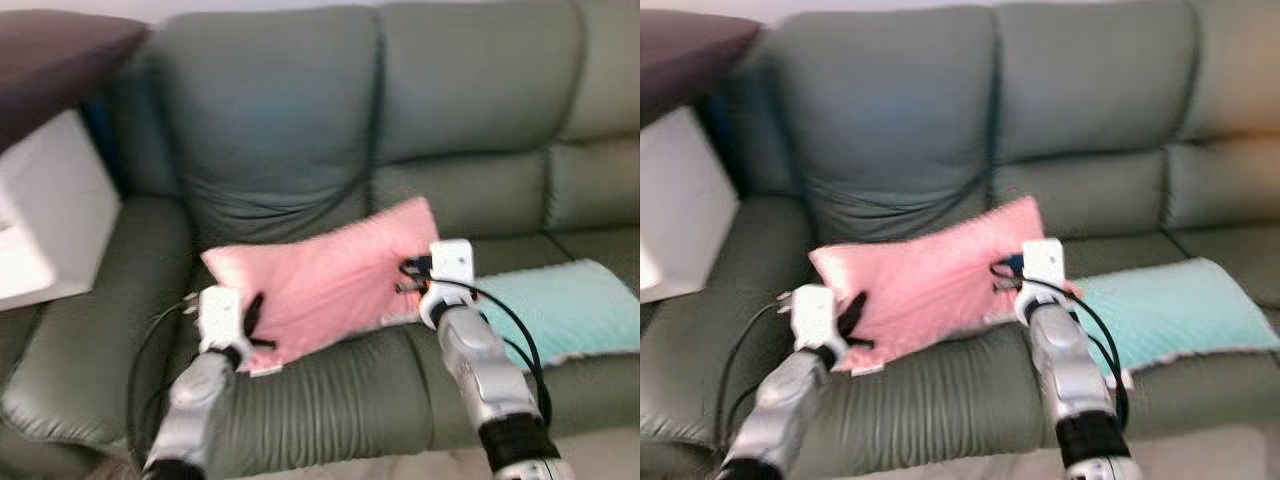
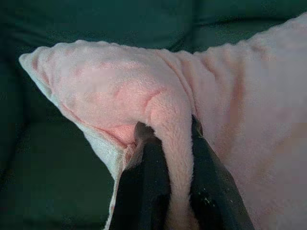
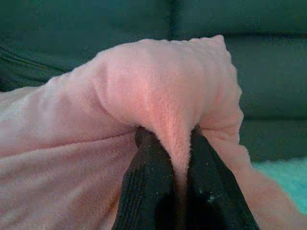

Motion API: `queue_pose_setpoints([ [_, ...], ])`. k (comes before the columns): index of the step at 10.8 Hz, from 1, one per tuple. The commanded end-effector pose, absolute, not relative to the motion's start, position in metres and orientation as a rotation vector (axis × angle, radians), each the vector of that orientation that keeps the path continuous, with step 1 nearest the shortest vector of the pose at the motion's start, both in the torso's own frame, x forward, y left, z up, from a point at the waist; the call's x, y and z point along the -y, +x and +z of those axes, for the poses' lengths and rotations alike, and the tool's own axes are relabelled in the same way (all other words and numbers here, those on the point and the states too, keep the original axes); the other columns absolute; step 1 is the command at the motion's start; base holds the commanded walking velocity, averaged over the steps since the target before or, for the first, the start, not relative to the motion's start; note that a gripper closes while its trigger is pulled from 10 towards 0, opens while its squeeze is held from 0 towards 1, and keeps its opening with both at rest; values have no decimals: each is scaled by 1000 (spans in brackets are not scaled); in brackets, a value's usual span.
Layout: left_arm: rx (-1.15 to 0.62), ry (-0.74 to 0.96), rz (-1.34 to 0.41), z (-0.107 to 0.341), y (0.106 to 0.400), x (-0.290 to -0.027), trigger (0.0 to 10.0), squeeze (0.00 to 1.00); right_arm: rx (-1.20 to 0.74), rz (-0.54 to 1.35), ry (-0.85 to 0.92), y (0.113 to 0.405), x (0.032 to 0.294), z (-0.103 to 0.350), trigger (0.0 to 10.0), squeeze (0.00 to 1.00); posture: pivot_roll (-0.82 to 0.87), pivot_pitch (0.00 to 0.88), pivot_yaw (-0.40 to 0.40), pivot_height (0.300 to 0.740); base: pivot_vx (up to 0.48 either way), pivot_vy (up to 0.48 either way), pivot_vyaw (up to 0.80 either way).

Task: Move the pillow to the sofa

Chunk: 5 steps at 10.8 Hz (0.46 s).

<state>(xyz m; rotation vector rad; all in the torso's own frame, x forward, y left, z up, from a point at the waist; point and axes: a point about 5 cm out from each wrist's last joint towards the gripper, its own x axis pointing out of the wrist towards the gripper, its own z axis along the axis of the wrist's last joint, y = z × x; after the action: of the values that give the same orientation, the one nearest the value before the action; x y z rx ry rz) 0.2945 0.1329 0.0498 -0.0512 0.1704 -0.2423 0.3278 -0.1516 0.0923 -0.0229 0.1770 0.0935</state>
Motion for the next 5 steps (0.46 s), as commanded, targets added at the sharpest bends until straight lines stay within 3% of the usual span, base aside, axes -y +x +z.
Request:
queue_pose_setpoints([
  [1, -173, -27, -252, 47, 293, -136, 10000, 0, -136, 112, -14, 330, 147, 100, 10000, 0, -254, 86, 67, 740, 0, 0, 0],
  [5, -149, -20, -202, 42, 286, -155, 10000, 0, -231, 229, -16, 316, 134, 69, 10000, 0, -232, 111, 62, 740, 0, 0, 0],
])
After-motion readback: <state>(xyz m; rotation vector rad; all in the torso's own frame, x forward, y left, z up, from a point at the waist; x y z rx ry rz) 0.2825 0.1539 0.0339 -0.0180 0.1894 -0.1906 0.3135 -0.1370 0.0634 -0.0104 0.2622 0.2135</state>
